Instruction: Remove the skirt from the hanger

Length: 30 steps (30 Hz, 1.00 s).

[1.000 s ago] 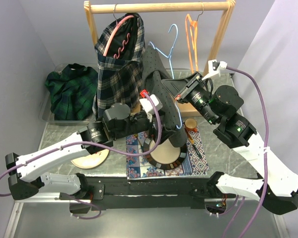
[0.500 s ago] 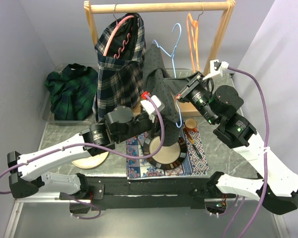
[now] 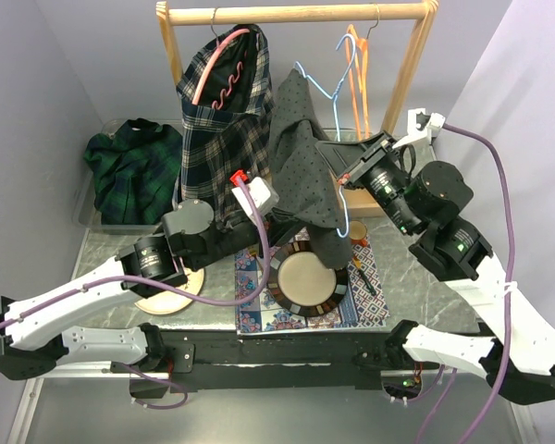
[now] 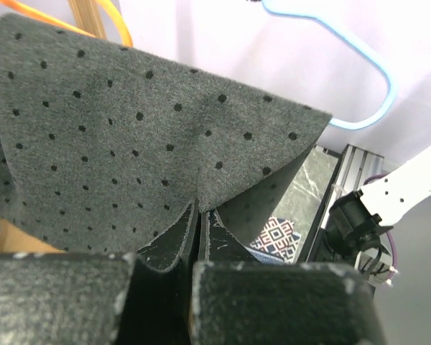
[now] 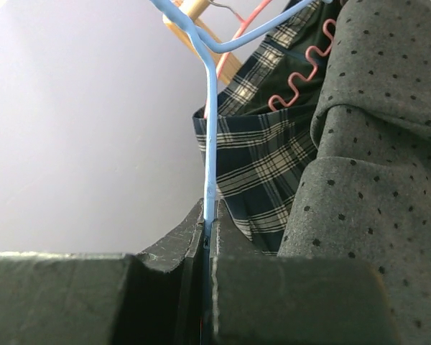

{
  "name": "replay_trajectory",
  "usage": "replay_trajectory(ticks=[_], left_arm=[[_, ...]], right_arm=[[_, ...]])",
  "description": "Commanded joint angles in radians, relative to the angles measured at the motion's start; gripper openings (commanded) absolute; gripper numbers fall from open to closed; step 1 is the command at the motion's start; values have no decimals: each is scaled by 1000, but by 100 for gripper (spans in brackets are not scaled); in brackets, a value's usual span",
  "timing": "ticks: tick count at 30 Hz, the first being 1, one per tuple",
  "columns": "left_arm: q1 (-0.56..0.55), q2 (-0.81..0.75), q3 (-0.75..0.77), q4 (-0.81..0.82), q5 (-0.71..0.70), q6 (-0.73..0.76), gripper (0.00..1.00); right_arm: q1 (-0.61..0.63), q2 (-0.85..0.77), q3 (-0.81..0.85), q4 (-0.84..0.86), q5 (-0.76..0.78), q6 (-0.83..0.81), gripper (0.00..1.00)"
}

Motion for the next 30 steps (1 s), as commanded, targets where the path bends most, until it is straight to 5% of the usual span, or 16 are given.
replay_trajectory(ticks=[1, 9, 17, 24, 27, 28, 30], left_arm=[[0, -4, 74, -21, -12, 4, 1], [0, -50, 267, -48, -165, -4, 1], [-1, 35, 662, -171, -384, 221, 1], [0, 56, 731, 128, -627, 557, 1], [0, 76, 690, 429, -719, 807, 1], [2, 79, 642, 647, -734, 971, 1], [0, 123, 757, 687, -731, 1050, 1]], right_arm=[[-5, -27, 34, 100, -14, -9, 0], [-6, -52, -83, 85, 69, -37, 0], [-6, -90, -173, 57, 141, -49, 0], [-6, -65, -150, 51, 101, -75, 0], [-6, -68, -152, 46, 96, -86, 0], [-6, -70, -156, 48, 95, -91, 0], [-8, -73, -155, 43, 87, -100, 0]])
